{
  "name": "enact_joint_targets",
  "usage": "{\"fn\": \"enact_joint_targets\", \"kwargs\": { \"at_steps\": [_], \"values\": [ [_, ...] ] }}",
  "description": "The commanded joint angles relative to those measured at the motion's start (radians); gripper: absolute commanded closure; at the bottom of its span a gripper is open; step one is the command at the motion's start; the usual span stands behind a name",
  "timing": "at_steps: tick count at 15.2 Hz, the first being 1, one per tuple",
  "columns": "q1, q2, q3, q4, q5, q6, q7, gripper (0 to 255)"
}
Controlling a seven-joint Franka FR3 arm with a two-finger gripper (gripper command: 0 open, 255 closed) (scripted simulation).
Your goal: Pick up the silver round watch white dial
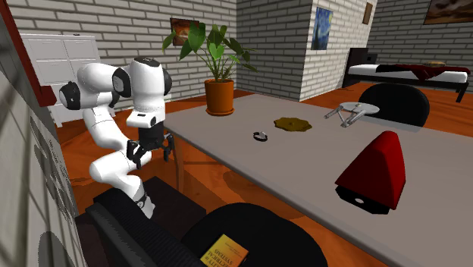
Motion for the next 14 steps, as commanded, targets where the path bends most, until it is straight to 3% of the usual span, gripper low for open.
{"fn": "enact_joint_targets", "kwargs": {
  "at_steps": [1, 14],
  "values": [
    [0.000, 0.000, 0.000, 0.000, 0.000, 0.000, 0.000, 0],
    [0.066, 0.268, 0.214, 0.230, 0.178, 0.072, 0.262, 0]
  ]
}}
